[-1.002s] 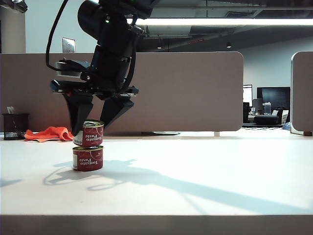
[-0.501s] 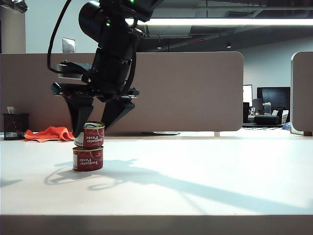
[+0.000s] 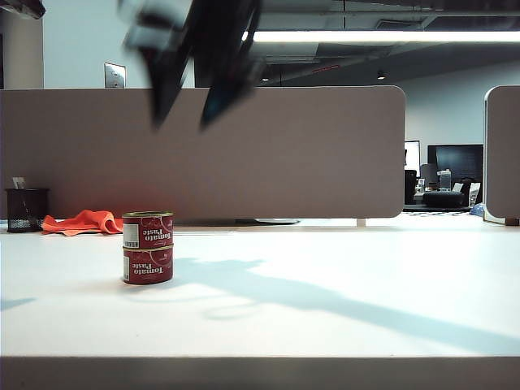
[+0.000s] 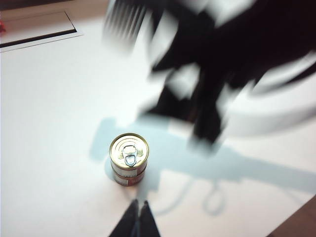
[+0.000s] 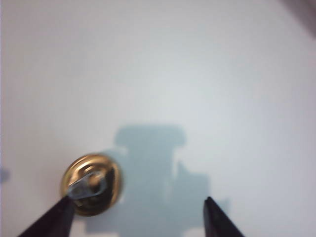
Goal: Stack a can of tomatoes on the right onto the can of tomatoes on the left.
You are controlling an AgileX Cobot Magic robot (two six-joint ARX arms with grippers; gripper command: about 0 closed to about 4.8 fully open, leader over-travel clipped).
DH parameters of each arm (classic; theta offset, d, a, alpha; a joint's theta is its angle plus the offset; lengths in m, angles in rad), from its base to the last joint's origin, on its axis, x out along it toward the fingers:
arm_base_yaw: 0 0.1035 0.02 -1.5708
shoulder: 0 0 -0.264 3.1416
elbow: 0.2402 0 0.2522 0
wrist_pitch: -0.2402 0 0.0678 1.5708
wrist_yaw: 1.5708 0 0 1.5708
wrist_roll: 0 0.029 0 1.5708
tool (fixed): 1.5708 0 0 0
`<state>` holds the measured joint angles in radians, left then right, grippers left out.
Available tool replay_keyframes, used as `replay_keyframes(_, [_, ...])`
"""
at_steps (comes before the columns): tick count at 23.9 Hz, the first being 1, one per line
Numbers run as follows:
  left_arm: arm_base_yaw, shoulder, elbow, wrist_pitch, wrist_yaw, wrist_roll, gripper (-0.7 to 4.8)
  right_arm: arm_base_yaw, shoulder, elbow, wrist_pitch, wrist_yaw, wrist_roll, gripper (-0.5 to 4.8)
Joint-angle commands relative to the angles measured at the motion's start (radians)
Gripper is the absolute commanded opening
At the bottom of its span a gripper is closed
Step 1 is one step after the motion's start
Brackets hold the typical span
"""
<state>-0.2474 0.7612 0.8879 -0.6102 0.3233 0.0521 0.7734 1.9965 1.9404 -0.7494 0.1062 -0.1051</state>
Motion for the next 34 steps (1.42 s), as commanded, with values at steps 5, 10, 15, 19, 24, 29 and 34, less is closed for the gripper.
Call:
replay_keyframes(5, [-0.014, -0.053, 0.005, -0.004, -0.243, 0.008, -0.05, -0.103, -0.341, -0.027, -0.149, 0.034, 0.007, -0.05])
replay_keyframes(10, [-0.048, -0.101, 0.004, -0.010, -0.250, 0.027, -0.05, -0.155, -0.597, -0.174, -0.121, 0.079, 0.035, -0.05])
replay_keyframes(15, [-0.060, -0.208, -0.046, -0.011, -0.249, 0.025, -0.05, -0.161, -0.874, -0.373, -0.107, 0.105, 0.029, -0.05])
replay_keyframes(19, [-0.060, -0.370, -0.151, -0.010, -0.249, 0.002, -0.05, -0.160, -1.114, -0.550, -0.105, 0.105, 0.030, -0.05])
replay_keyframes(24, [-0.058, -0.595, -0.288, 0.059, -0.272, 0.001, -0.05, -0.160, -1.451, -0.892, 0.105, 0.212, 0.065, -0.05])
replay_keyframes(29, [-0.058, -0.648, -0.506, 0.281, -0.325, 0.000, -0.05, -0.158, -1.838, -1.508, 0.663, 0.334, 0.072, -0.05])
replay_keyframes(34, [-0.058, -0.648, -0.713, 0.515, -0.346, 0.000, -0.05, -0.159, -1.914, -1.772, 0.820, 0.246, 0.072, -0.05])
